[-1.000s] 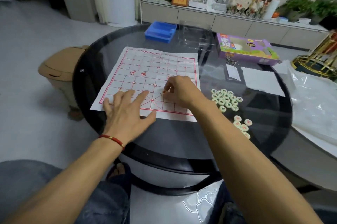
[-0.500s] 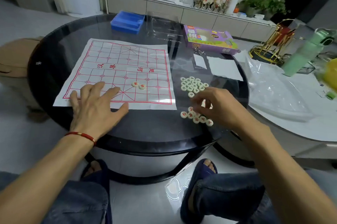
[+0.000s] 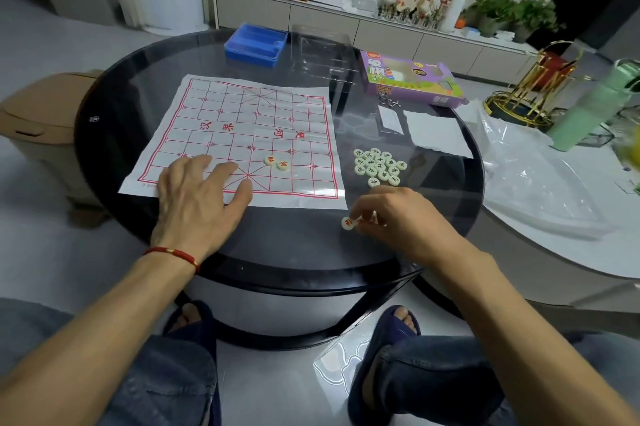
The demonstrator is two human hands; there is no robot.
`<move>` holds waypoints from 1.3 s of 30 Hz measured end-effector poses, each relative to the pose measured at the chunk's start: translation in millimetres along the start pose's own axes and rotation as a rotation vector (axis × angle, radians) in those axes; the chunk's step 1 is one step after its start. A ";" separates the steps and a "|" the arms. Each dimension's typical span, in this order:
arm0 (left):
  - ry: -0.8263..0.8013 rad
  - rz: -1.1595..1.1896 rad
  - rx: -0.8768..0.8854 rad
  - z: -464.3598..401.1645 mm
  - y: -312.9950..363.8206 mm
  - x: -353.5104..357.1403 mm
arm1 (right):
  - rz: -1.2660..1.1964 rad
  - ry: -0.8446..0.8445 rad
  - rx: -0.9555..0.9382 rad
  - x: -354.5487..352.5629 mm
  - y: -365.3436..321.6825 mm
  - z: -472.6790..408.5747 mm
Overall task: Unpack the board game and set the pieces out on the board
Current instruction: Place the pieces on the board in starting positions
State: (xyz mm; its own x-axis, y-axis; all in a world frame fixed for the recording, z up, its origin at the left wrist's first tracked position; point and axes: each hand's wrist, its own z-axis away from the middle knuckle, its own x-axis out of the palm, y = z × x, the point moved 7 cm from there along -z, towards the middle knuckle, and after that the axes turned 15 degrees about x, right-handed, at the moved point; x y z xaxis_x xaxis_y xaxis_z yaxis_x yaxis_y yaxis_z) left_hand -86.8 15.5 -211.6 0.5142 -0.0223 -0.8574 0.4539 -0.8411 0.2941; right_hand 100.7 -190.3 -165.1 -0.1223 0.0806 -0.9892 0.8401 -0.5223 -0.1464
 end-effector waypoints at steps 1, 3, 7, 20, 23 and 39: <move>-0.003 -0.002 0.000 -0.2 -0.3 0.2 | 0.004 -0.009 -0.010 1.0 -3.4 0.1; -0.001 -0.006 -0.008 0.1 -0.8 0.2 | 0.004 -0.013 -0.017 3.0 -8.9 0.8; -0.016 -0.006 -0.016 0.6 -1.8 1.7 | -0.016 -0.029 -0.018 5.9 -14.7 0.4; -0.029 0.012 -0.031 0.2 2.3 -0.4 | -0.189 0.042 0.002 -13.2 -42.7 -63.8; -0.035 0.037 -0.043 0.9 3.0 -2.4 | -0.188 0.029 0.058 0.3 -49.0 -108.4; -0.055 0.019 -0.011 -0.6 7.4 -0.6 | -0.057 -0.120 0.064 -12.1 20.9 -20.7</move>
State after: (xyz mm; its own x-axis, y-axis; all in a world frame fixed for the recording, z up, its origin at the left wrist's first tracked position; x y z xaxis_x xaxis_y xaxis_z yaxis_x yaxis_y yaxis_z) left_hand -83.3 9.6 -208.6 0.4818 -0.0684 -0.8736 0.4526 -0.8342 0.3150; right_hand 130.7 -184.5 -156.1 -0.2342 0.0117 -0.9721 0.7951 -0.5731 -0.1984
